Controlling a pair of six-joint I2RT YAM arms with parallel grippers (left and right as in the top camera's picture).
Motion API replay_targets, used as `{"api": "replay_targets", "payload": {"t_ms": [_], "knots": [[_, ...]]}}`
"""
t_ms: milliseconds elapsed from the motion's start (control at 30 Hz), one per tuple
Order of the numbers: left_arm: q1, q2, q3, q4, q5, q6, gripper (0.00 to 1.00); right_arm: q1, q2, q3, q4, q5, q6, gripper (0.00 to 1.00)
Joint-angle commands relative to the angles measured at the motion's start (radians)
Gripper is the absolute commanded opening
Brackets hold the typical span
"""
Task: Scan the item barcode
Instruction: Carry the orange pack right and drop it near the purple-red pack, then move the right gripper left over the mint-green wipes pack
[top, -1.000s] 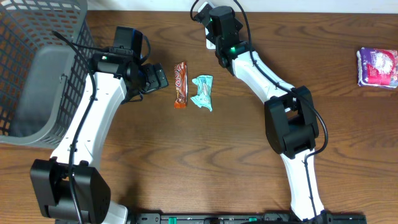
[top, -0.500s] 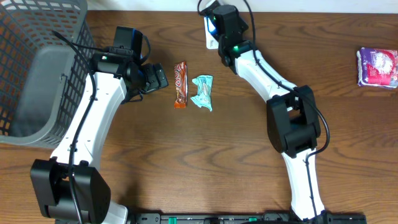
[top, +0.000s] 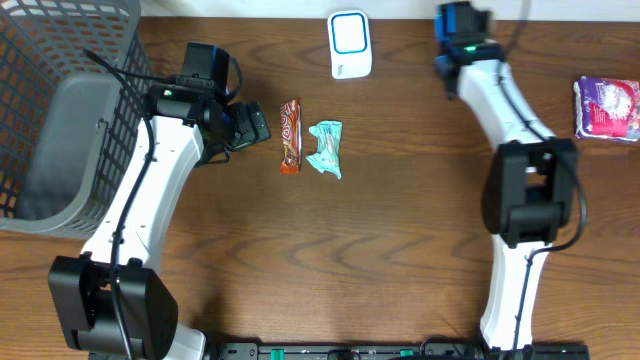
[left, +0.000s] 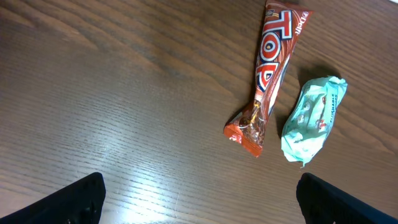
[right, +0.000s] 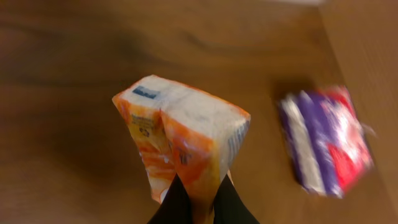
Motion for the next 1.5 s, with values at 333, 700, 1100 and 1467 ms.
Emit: {"api": "replay_targets", "payload": {"t_ms": [333,700,1100,1467], "knots": [[0.001,0.0,0.009,-0.002,-0.013,-0.002,0.98,-0.211,-0.032,0.011,-0.159,-0.123,0.279,0.21],[0.001,0.0,0.009,-0.002,-0.013,-0.002,0.98,-0.246,-0.032,0.011,-0.185,-0.365,0.346,0.99],[0.001,0.0,0.009,-0.003,-0.013,-0.002,0.98,-0.006,-0.119,0.012,-0.209,-0.447,0.274,0.99],[0.001,0.0,0.009,-0.002,-0.013,-0.002,0.98,0.251,-0.117,0.011,-0.383,-0.593,0.275,0.99]]}}
